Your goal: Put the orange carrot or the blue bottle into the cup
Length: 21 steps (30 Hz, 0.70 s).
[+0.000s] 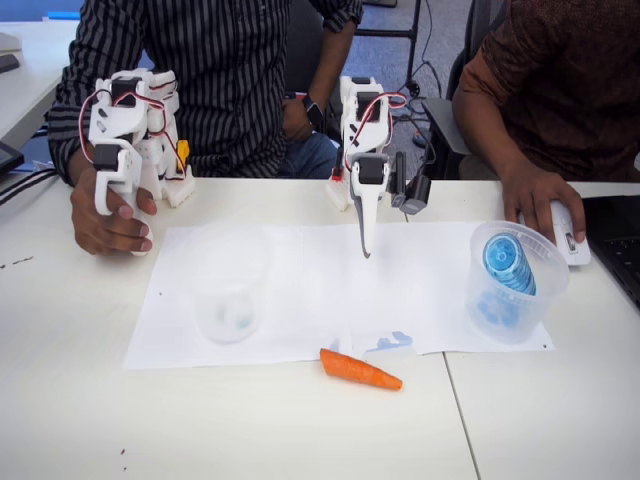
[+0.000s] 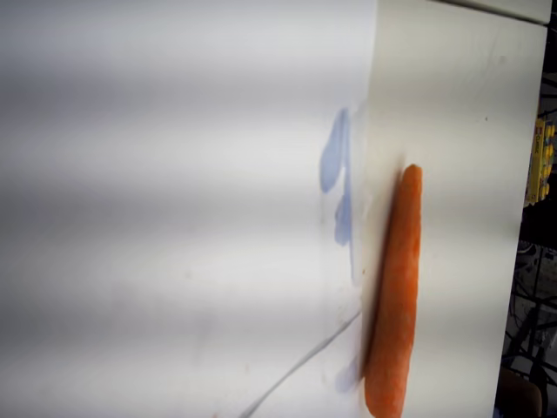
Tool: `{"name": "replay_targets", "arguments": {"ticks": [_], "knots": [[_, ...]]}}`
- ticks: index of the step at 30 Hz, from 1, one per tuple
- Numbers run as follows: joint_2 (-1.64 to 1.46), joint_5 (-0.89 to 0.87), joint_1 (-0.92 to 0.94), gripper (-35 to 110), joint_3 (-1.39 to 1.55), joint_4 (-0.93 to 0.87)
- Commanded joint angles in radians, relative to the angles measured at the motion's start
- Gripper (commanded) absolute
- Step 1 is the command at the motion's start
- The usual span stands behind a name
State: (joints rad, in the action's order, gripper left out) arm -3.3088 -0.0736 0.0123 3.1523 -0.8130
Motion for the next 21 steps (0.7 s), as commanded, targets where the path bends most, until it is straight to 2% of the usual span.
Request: {"name": "replay_targets", "arguments": {"ticks": [1,17,21], "knots": [[-0.051,0.005,0.018,12,0.015,0.005],[-0.049,0.005,0.018,12,0.008,0.003],[-0.044,0.003,0.023,12,-0.080,0.002]]}}
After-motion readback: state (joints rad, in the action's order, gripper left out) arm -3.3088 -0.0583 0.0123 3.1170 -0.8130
